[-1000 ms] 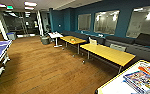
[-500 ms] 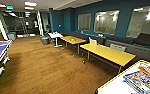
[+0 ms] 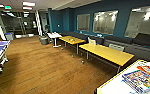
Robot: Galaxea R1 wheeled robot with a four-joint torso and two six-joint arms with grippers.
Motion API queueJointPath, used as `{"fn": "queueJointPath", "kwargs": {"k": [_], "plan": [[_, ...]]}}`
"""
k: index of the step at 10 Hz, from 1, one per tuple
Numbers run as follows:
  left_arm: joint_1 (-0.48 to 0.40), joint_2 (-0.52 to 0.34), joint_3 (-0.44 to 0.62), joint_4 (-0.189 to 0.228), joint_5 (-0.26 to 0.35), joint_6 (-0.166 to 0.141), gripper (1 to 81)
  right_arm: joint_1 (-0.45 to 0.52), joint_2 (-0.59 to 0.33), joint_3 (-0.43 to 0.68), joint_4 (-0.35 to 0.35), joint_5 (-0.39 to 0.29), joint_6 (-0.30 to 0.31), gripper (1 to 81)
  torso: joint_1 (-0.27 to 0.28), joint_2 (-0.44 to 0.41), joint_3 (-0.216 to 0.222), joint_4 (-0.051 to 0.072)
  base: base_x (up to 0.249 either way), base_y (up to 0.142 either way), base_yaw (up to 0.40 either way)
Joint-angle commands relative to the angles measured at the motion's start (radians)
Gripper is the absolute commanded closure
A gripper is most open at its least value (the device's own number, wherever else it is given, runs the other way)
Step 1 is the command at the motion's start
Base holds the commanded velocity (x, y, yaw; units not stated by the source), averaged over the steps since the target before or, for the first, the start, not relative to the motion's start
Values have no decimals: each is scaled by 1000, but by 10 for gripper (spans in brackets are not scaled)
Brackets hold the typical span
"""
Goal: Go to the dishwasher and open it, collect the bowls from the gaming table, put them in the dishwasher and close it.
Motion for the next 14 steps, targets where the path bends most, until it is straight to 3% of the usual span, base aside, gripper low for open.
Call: {"fn": "queueJointPath", "kwargs": {"k": [1, 14], "plan": [[-51, -6, 9, 3, 47, 3, 10, 33, 6, 7, -17, -42, -5, 10, 0, 0, 0, 0, 0, 0, -376], [-53, -5, 9, 4, 49, 2, 10, 31, 6, 7, -17, -42, -7, 10, 0, 0, 0, 0, 0, 0, -379]]}}
